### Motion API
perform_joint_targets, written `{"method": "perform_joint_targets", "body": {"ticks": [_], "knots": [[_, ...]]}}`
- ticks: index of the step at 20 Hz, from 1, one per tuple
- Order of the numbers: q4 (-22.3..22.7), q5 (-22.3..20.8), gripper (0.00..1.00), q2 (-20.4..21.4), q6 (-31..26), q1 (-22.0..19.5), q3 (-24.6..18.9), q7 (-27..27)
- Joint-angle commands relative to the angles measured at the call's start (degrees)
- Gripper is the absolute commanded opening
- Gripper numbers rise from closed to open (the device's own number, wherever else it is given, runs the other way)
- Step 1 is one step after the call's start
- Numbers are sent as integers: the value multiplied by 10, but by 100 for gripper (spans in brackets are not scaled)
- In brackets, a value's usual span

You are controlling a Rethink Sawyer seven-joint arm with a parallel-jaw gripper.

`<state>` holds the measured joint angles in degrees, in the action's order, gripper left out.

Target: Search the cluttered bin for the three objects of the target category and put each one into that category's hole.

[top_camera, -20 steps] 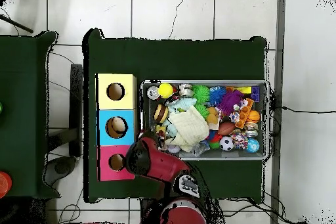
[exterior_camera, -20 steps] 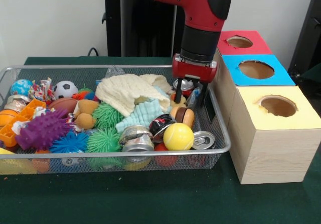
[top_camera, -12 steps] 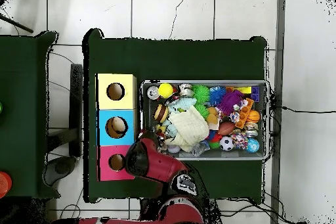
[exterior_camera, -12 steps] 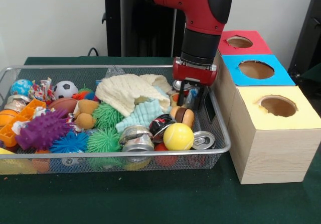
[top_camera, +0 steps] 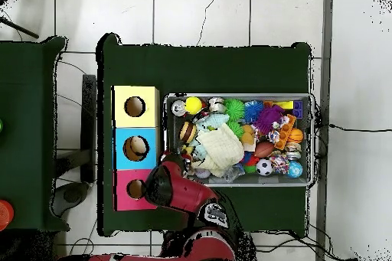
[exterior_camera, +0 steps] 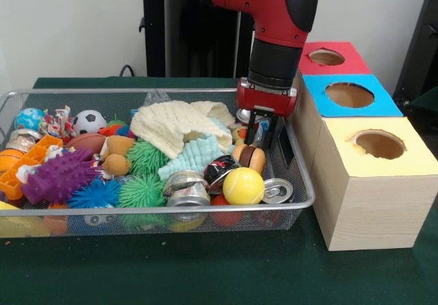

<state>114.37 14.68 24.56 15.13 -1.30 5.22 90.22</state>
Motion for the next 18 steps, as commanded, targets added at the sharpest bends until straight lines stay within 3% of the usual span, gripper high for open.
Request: {"method": "perform_joint_targets", "body": {"ticks": [1,4,9,18], "knots": [[-38,2,0,-29,19,2,-18,115],[-31,2,0,-11,-1,5,-11,107],[-12,10,0,81,-106,17,16,80],[-25,-1,0,104,-158,29,39,77]]}}
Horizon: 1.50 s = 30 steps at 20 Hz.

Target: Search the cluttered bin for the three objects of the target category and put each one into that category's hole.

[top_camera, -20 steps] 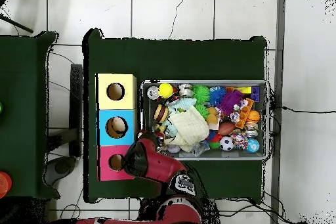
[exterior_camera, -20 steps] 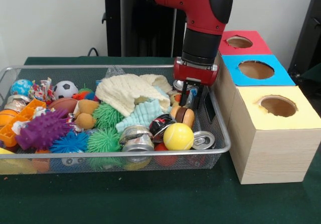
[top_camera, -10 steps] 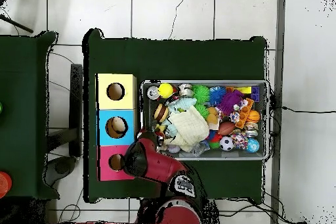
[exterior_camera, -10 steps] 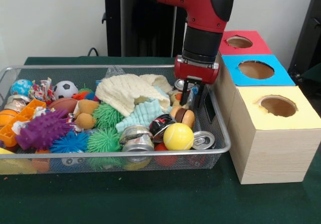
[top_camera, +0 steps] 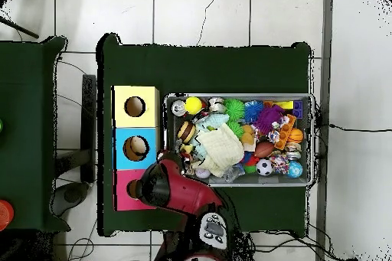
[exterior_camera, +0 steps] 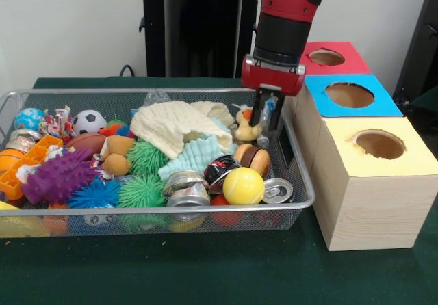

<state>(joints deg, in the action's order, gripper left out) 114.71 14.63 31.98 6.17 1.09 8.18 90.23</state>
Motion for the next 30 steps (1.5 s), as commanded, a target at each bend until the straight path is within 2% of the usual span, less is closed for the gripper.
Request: {"method": "perform_joint_targets", "body": {"ticks": [1,5,8,15,21,27,30], "knots": [[-29,-2,0,30,-70,3,9,78],[-27,-10,0,35,-69,-3,4,80],[-31,-6,0,43,-85,7,17,77],[-67,12,0,59,-164,50,67,78],[-91,8,0,76,-225,78,98,91],[-111,3,0,83,-259,89,110,103],[-112,0,0,82,-257,87,109,102]]}}
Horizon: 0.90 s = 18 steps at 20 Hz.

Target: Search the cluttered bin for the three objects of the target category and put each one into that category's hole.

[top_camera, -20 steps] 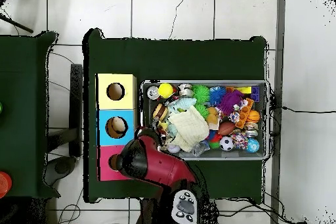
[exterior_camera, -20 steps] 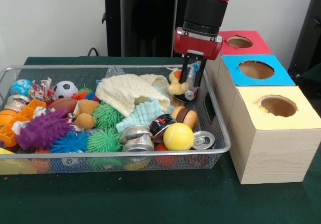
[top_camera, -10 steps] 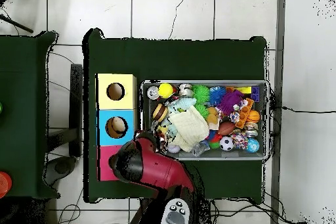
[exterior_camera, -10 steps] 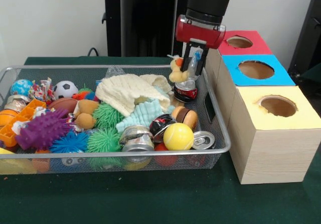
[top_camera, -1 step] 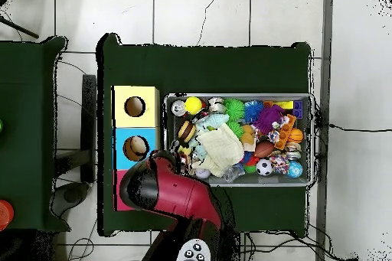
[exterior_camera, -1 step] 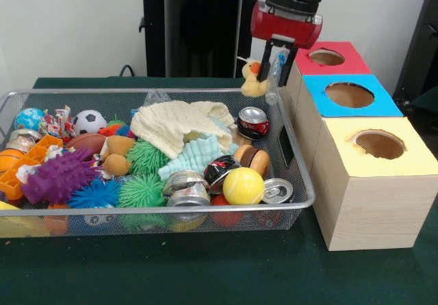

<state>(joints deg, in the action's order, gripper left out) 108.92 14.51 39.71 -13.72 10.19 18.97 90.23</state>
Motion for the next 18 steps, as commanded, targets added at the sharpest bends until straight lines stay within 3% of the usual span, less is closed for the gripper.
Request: {"method": "perform_joint_targets", "body": {"ticks": [1,5,18], "knots": [[-51,1,0,6,-56,-5,0,101],[-32,-3,0,17,-33,-19,-15,97],[-52,-4,0,24,-66,-22,-10,96]]}}
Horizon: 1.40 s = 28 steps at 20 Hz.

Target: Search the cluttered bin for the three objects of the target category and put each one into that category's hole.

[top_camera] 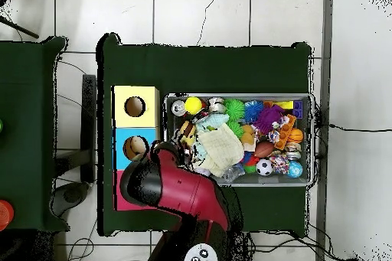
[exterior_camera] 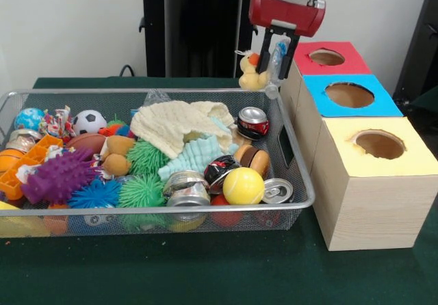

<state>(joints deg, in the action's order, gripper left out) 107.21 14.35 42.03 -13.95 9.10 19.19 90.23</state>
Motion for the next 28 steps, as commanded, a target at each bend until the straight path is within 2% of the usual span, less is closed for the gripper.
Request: {"method": "perform_joint_targets", "body": {"ticks": [1,15,23,28], "knots": [[-39,-1,0,-1,-67,-8,-10,98],[-126,0,0,-27,-169,34,37,124],[-149,-6,0,-28,-204,40,51,126],[-145,-6,0,-29,-189,41,48,126]]}}
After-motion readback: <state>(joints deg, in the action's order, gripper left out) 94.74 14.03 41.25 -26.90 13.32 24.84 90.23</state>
